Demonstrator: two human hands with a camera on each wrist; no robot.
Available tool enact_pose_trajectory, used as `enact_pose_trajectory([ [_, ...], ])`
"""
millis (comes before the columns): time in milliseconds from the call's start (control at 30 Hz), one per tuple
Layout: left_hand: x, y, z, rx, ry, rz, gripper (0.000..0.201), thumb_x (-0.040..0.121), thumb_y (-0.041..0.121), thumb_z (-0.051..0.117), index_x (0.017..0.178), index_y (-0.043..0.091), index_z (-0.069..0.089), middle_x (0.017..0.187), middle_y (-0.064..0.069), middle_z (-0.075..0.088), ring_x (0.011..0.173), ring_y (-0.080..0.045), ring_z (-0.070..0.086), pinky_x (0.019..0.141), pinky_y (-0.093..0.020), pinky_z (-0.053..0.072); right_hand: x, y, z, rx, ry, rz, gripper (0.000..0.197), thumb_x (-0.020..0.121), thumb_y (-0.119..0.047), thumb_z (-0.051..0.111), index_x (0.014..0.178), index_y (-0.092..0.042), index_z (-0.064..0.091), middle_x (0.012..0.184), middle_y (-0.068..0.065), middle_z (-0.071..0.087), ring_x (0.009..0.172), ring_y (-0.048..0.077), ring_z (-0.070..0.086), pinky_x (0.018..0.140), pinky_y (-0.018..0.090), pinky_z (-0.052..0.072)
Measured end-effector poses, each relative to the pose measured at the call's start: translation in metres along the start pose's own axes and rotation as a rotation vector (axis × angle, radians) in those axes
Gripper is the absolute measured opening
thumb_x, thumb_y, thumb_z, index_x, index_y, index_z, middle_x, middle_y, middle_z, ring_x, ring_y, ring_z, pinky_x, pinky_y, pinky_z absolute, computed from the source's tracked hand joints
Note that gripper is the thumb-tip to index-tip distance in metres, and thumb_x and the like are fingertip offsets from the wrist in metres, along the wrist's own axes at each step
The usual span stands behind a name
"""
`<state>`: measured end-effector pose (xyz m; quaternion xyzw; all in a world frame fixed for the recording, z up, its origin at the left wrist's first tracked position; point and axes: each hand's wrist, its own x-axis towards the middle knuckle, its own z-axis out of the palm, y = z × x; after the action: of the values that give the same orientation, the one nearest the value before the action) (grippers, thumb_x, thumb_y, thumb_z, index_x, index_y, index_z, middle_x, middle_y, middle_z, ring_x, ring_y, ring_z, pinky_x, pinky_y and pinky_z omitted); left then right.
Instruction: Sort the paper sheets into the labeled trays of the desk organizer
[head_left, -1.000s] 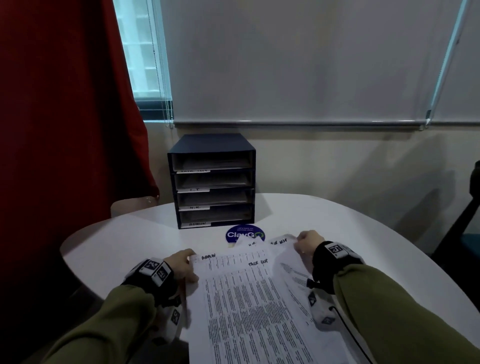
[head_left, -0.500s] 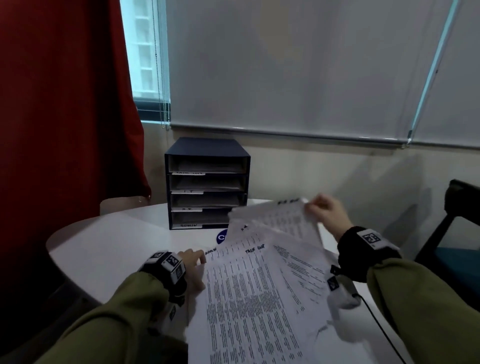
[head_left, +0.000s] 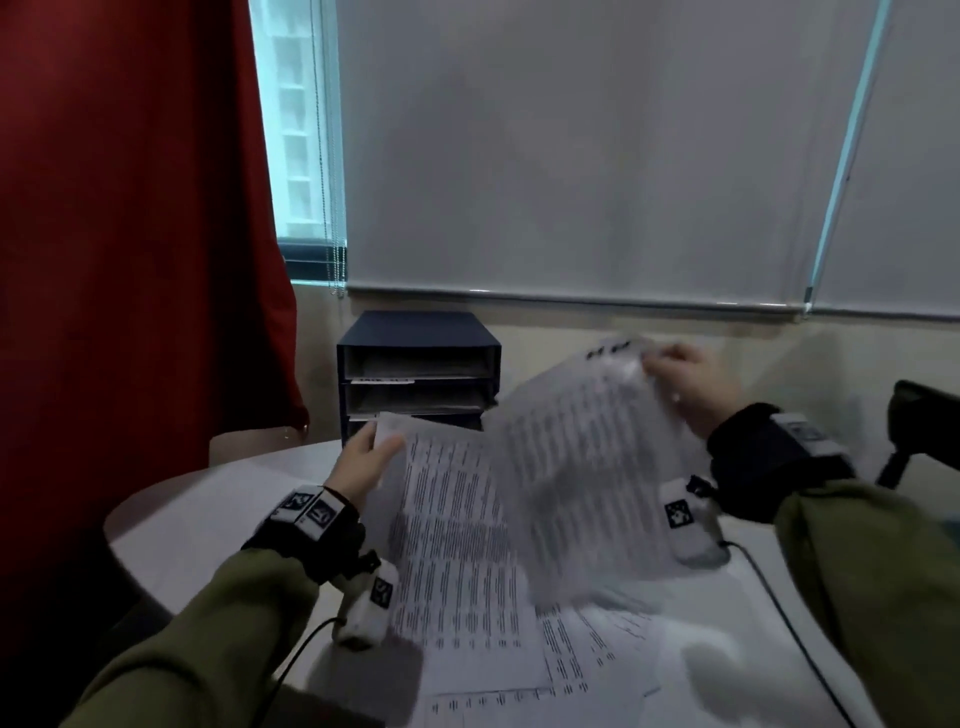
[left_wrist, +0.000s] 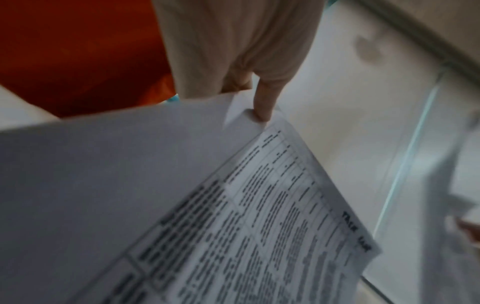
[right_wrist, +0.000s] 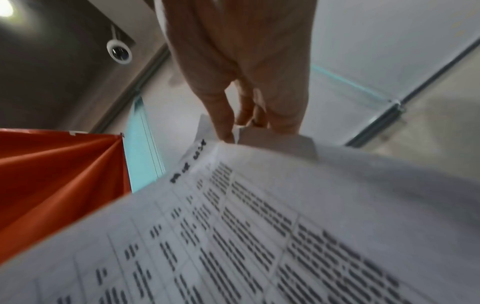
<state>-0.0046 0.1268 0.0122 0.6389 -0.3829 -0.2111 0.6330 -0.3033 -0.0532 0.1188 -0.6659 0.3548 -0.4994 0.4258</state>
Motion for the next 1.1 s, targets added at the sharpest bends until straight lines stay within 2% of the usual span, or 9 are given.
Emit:
enact_pose_trajectory([
  [133,-0.006,0.041,0.018,-0.107,0.02,0.178,0.016,0.096,0.011,0.05,0.087,0.02,0.058,0.093,-0.001,0.064,0.085,-0.014,0.061,0.076,-0.029,0.049,-0.019,0.041,0.038,0.239,-0.249,0.293,0.025,0.094,-0.005,0.053,0.07,-0.013,0.049,0.066,0.005,0.045,0.051,0.013,0.042,0.046,0.02,0.033],
  [267,-0.011,0.05,0.028,-0.189,0.087,0.169,0.014,0.093,0.018,0.054,0.081,0.019,0.062,0.083,-0.004,0.066,0.079,-0.023,0.063,0.076,-0.039,0.05,-0.027,0.062,0.061,0.314,-0.244,0.343,0.011,0.093,-0.008,0.055,0.083,-0.009,0.052,0.074,0.006,0.048,0.063,0.018,0.043,0.059,0.029,0.035],
  [433,-0.018,0.048,0.038,-0.151,0.231,0.211,0.033,0.098,0.031,0.041,0.105,0.006,0.061,0.099,-0.002,0.061,0.098,-0.021,0.057,0.091,-0.039,0.044,-0.031,0.063,0.077,0.313,-0.061,0.199,0.011,0.089,-0.009,0.059,0.097,-0.004,0.054,0.088,0.011,0.054,0.083,0.022,0.053,0.076,0.035,0.045],
  [533,-0.036,0.057,0.046,-0.064,0.218,0.352,0.071,0.078,0.073,0.036,0.121,0.017,0.045,0.106,0.012,0.054,0.096,-0.011,0.055,0.098,-0.043,0.043,-0.036,0.047,0.082,0.31,0.104,0.052,0.011,0.093,-0.015,0.057,0.084,-0.015,0.051,0.078,0.001,0.054,0.073,0.015,0.051,0.07,0.025,0.044],
  [600,-0.047,0.056,0.052,0.032,0.154,0.407,0.086,0.064,0.084,0.043,0.131,0.032,0.029,0.122,0.002,0.052,0.106,-0.016,0.055,0.098,-0.041,0.043,-0.039,0.035,0.083,0.36,0.179,-0.051,0.02,0.094,-0.015,0.056,0.078,-0.021,0.046,0.074,-0.001,0.053,0.066,0.01,0.049,0.062,0.018,0.041],
  [767,-0.05,0.052,0.059,0.13,0.282,0.476,0.053,0.092,0.008,0.052,0.135,0.025,0.027,0.092,0.009,0.054,0.074,-0.014,0.062,0.064,-0.028,0.056,-0.046,0.031,0.084,0.441,0.242,-0.075,0.024,0.093,-0.008,0.053,0.08,-0.024,0.043,0.077,0.001,0.053,0.067,0.01,0.05,0.06,0.011,0.045],
  [900,-0.045,0.023,0.067,0.073,0.258,0.272,0.046,0.095,0.005,0.043,0.132,0.025,0.026,0.097,0.004,0.059,0.08,-0.017,0.061,0.073,-0.036,0.054,-0.061,0.069,0.094,0.343,0.046,0.108,0.016,0.091,-0.011,0.055,0.097,-0.018,0.042,0.095,0.006,0.057,0.087,0.024,0.058,0.084,0.043,0.05],
  [1000,-0.041,-0.002,0.071,0.105,0.195,0.129,0.039,0.095,0.008,0.042,0.125,0.028,0.028,0.111,-0.003,0.059,0.092,-0.02,0.059,0.088,-0.042,0.052,-0.07,0.099,0.101,0.28,-0.069,0.219,0.014,0.093,-0.011,0.054,0.104,-0.013,0.045,0.104,0.011,0.06,0.094,0.028,0.061,0.089,0.047,0.052],
  [1100,-0.034,-0.011,0.077,0.164,0.199,0.132,0.034,0.095,0.007,0.039,0.127,0.02,0.034,0.109,-0.007,0.063,0.089,-0.023,0.062,0.084,-0.04,0.053,-0.067,0.11,0.104,0.218,-0.071,0.199,0.014,0.095,-0.014,0.05,0.095,-0.025,0.059,0.106,0.006,0.067,0.1,0.028,0.064,0.095,0.049,0.05],
])
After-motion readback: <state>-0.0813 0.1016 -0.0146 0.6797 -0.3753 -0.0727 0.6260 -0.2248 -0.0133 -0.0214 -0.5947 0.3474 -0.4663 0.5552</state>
